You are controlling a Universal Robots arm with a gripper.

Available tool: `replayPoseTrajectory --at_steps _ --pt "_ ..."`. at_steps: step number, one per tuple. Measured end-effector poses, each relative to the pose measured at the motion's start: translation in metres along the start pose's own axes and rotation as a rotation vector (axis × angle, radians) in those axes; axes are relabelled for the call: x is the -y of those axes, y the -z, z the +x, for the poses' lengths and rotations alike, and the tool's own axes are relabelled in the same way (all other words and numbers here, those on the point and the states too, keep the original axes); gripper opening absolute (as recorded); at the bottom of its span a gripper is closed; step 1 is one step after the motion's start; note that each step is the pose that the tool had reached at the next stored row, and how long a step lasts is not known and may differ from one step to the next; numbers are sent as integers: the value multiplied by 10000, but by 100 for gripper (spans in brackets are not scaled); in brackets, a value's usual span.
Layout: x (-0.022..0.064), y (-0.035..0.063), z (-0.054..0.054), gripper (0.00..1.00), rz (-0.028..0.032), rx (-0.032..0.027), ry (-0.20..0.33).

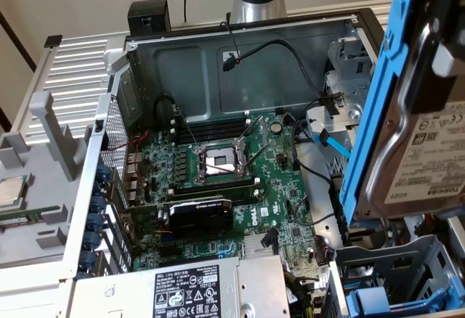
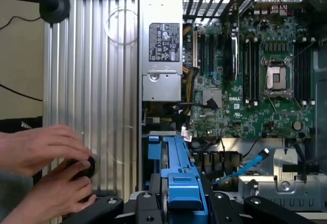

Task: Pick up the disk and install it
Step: 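Pick up the disk, then insert the disk into the insertion slot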

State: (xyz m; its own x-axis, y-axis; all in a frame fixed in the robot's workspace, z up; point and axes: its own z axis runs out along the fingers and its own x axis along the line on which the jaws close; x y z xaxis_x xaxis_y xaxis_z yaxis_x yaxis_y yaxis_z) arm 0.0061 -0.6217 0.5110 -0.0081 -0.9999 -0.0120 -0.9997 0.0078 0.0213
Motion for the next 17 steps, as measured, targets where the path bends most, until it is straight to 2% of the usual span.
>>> replayPoseTrajectory --at_steps 4,17 --pt "27 -59 49 37 1 3 0" --pt "121 -81 50 37 1 1 0"
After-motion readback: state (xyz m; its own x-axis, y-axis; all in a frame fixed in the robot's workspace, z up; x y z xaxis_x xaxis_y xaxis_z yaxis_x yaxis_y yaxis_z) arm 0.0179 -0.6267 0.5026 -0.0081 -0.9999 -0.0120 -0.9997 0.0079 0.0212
